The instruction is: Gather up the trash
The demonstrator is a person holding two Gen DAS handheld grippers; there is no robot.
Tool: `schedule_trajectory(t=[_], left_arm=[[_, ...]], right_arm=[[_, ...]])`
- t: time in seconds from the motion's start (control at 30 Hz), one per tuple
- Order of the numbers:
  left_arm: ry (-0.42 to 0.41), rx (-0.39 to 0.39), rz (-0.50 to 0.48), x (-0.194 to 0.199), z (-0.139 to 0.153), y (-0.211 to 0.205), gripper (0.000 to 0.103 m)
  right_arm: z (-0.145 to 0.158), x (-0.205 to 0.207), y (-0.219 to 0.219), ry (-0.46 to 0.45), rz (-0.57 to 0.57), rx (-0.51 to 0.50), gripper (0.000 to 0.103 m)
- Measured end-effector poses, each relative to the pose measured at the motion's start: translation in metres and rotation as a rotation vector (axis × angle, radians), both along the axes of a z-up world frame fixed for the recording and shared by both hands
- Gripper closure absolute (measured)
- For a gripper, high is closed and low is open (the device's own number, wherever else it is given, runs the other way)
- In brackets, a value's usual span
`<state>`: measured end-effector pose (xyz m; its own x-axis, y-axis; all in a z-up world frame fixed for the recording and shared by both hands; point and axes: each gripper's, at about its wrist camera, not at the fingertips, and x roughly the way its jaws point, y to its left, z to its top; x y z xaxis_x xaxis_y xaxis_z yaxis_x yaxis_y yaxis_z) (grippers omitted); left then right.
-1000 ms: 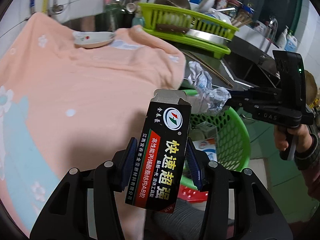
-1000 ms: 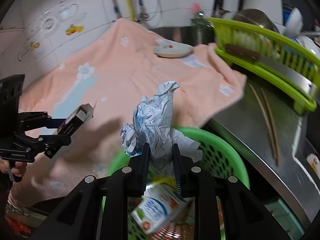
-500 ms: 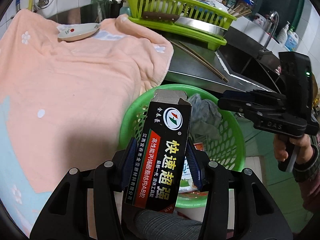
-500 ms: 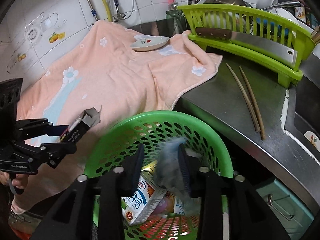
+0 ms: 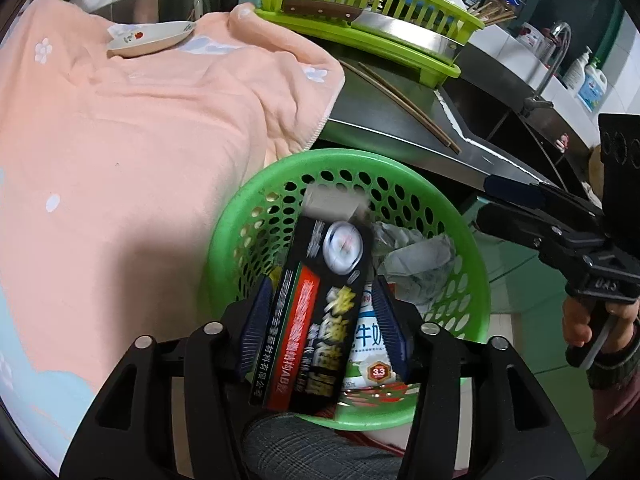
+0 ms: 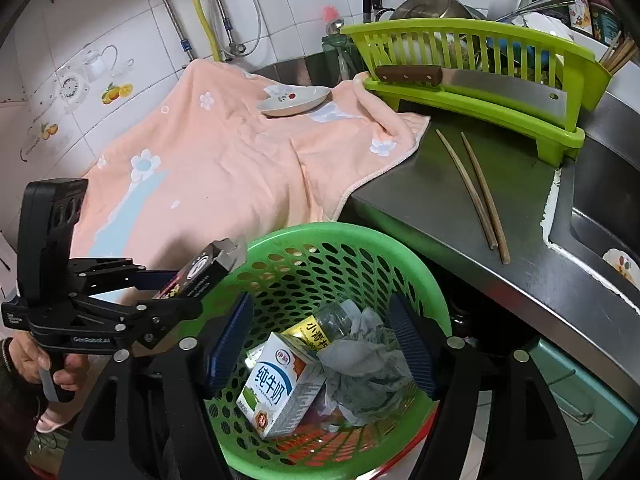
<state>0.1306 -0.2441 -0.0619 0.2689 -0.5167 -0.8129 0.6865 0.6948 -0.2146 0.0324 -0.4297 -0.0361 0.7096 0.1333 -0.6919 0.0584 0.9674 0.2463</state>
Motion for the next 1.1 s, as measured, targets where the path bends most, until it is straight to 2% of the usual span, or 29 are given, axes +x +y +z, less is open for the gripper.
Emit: schedule_trajectory(t=[0.17, 0.2, 0.23, 0.27, 0.37, 0.67, 0.8, 1.1], left_arm=[[0.009, -0.007, 0.007, -0.002, -0.001, 0.001, 0.043], [0.011, -0.008, 0.011, -0.002, -0.001, 0.001, 0.041], [0.009, -0.009, 0.021, -0.003, -0.001, 0.003, 0.033], [0.002, -0.010, 0.031, -0.003, 0.000, 0.005, 0.029], [-0.019, -0.021, 0.046, -0.007, 0.005, 0.012, 0.027], [-0.116, -0.036, 0.125, -0.021, 0.025, 0.043, 0.009], [-0.179, -0.024, 0.167, -0.027, 0.034, 0.058, 0.006], [-0.245, -0.033, 0.273, -0.033, 0.054, 0.092, 0.005]], right_arm=[[0.001, -0.005, 0.007, -0.006, 0.009, -0.013, 0.029], [0.001, -0.006, 0.008, -0.007, 0.011, -0.016, 0.028], [0.001, -0.007, 0.010, -0.008, 0.013, -0.019, 0.028], [0.002, -0.008, 0.012, -0.010, 0.015, -0.023, 0.027], [0.004, -0.010, 0.014, -0.013, 0.018, -0.032, 0.024], [0.006, -0.014, 0.034, -0.014, 0.030, -0.024, 0.017], [0.007, -0.015, 0.045, -0.020, 0.045, -0.020, 0.015], [0.013, -0.017, 0.064, -0.033, 0.054, -0.051, 0.013]])
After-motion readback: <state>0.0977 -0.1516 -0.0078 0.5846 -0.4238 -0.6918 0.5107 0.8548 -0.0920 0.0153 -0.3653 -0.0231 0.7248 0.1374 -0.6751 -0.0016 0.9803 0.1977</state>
